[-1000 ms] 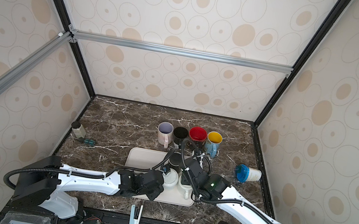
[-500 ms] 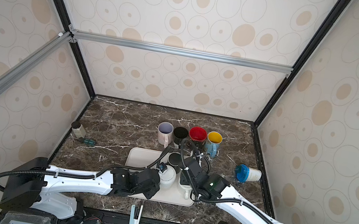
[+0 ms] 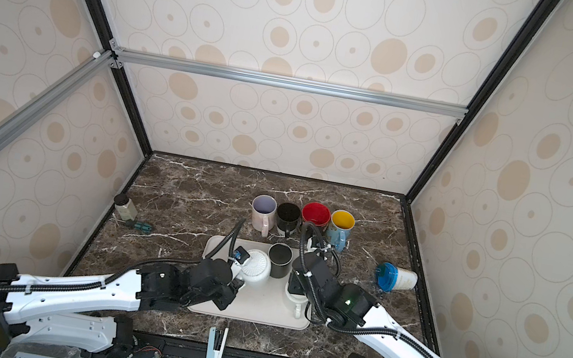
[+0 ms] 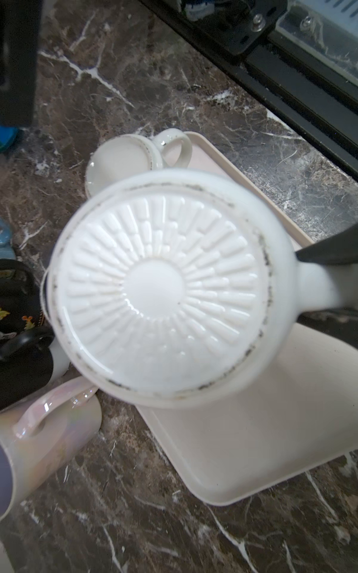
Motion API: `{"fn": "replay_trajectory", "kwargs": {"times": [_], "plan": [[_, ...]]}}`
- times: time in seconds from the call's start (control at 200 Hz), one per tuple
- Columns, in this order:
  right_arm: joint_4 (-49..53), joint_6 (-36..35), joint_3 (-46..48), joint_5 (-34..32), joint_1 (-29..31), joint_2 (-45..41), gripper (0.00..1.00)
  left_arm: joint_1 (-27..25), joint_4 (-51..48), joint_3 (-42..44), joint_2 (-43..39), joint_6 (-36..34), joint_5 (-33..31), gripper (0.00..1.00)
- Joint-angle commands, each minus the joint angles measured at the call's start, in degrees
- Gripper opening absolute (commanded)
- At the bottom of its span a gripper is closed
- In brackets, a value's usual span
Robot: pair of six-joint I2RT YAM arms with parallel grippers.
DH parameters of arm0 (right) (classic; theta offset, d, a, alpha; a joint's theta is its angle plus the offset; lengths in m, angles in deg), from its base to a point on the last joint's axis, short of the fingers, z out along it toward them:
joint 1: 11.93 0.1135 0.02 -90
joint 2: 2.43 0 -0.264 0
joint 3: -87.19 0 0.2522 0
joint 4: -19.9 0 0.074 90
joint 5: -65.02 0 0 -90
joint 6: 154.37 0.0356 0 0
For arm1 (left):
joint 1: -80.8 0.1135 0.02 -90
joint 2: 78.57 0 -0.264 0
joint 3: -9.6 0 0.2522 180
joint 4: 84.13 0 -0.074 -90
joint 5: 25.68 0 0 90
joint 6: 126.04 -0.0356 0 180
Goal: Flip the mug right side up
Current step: 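Close the left gripper on the white mug's base and lift it, then tilt the white mug with the left gripper while right gripper approaches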
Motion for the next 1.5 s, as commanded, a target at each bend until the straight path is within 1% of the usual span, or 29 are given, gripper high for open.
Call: {"fn": "replay_trajectory", "kwargs": {"times": [0.0,0.12,0.28,0.43,0.515,0.555,0.685,0.955,1.12,1.326,1.496], "plan": [[-6.6,-0.1,2.6,1.9,-0.2,-2.9,0.3,3.5,4.2,-3.1,-5.9,-1.0,-0.2,0.0],[-9.0,-0.9,2.5,5.3,-0.1,-4.3,0.3,7.4,8.6,-2.2,-10.8,1.2,5.3,0.0],[-14.6,-1.9,3.4,11.9,-0.1,-6.1,0.3,11.5,20.8,1.2,-17.8,5.4,13.9,0.0],[-22.9,-1.6,4.4,20.7,-0.2,-6.0,0.35,13.3,32.7,5.0,-21.6,11.4,20.4,0.0],[-27.9,-0.6,4.7,24.9,-0.2,-5.7,0.36,13.7,37.9,7.1,-22.4,14.6,23.2,0.0],[-30.1,-0.1,4.7,26.7,-0.2,-5.7,0.37,13.8,42.0,8.3,-22.8,16.1,24.3,0.0],[-36.1,1.0,4.6,32.2,-0.6,-6.1,0.38,14.5,51.9,12.2,-23.9,20.2,26.3,0.0],[-40.7,1.3,4.7,39.0,-0.9,-6.8,0.41,16.1,59.8,14.4,-23.9,23.3,28.1,0.0],[-46.0,1.9,5.9,41.8,-0.9,-6.0,0.43,17.2,63.5,15.6,-23.2,25.3,30.2,0.0],[-49.2,1.5,5.4,43.3,-1.2,-3.8,0.44,18.0,70.0,16.9,-20.4,28.2,33.3,0.0],[-53.8,3.0,5.2,44.5,-2.6,-1.3,0.44,18.1,74.4,17.9,-18.0,29.6,34.8,0.0]]}}
